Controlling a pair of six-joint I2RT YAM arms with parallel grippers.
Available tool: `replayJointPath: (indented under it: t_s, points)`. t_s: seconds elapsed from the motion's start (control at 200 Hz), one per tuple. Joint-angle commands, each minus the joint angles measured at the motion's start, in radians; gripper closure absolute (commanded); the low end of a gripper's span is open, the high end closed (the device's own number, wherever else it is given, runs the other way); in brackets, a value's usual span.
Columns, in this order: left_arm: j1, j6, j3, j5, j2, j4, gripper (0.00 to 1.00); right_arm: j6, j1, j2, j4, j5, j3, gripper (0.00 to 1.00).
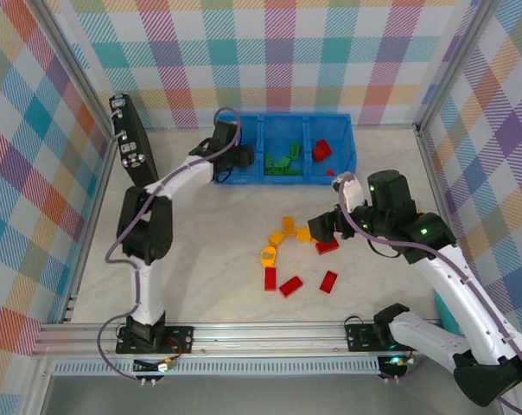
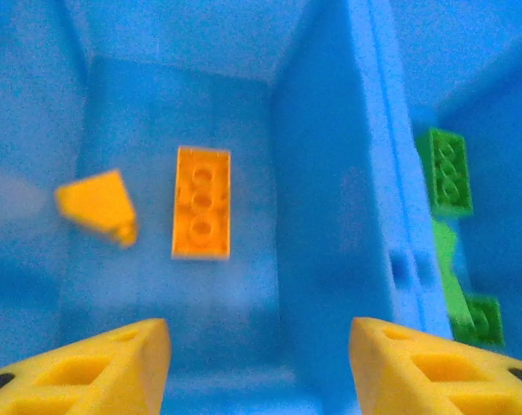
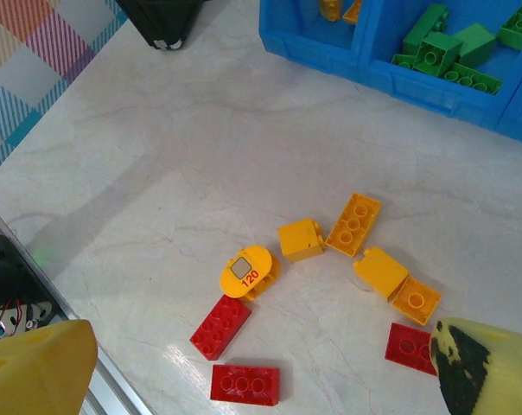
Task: Sort the legos into containers by color
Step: Place the lego in the container, then pick up the lego from the center of the table.
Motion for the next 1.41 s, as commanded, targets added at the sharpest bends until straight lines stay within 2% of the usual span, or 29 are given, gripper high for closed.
replayJointPath:
  t_s: [0.0, 0.155, 0.315, 0.44, 0.585, 0.84, 1.145, 1.4]
  points:
    - [-0.062, 0.103, -0.112, 0.038, -0.21, -0.088, 0.41, -0.002, -0.005, 0.007, 0.034, -0.008, 0.023, 0.01]
    - [-0.165, 0.152, -0.248, 0.059, -0.346, -0.245, 0.4, -0.016, -0.005, 0.026, 0.035, -0.006, 0.048, 0.01]
    - [-0.3, 0.075, -0.378, -0.031, -0.416, -0.306, 0.39, -0.004, -0.005, 0.049, 0.059, -0.008, 0.053, 0.01]
    - [-0.404, -0.038, -0.464, -0.053, -0.418, -0.255, 0.36, 0.008, -0.005, 0.06, 0.073, -0.008, 0.056, 0.01]
    - [-0.489, -0.102, -0.464, -0.093, -0.347, -0.264, 0.36, 0.027, -0.005, 0.053, 0.072, -0.007, 0.042, 0.01]
    - [-0.527, -0.137, -0.474, -0.071, -0.219, -0.213, 0.34, 0.025, -0.005, 0.034, 0.056, 0.009, 0.015, 0.01]
    - [-0.547, -0.175, -0.481, -0.064, -0.164, -0.2, 0.33, 0.008, -0.005, 0.051, 0.067, 0.017, 0.012, 0.01]
    - [-0.549, -0.187, -0.473, -0.075, -0.139, -0.207, 0.46, 0.004, -0.005, 0.056, 0.07, 0.023, 0.009, 0.01]
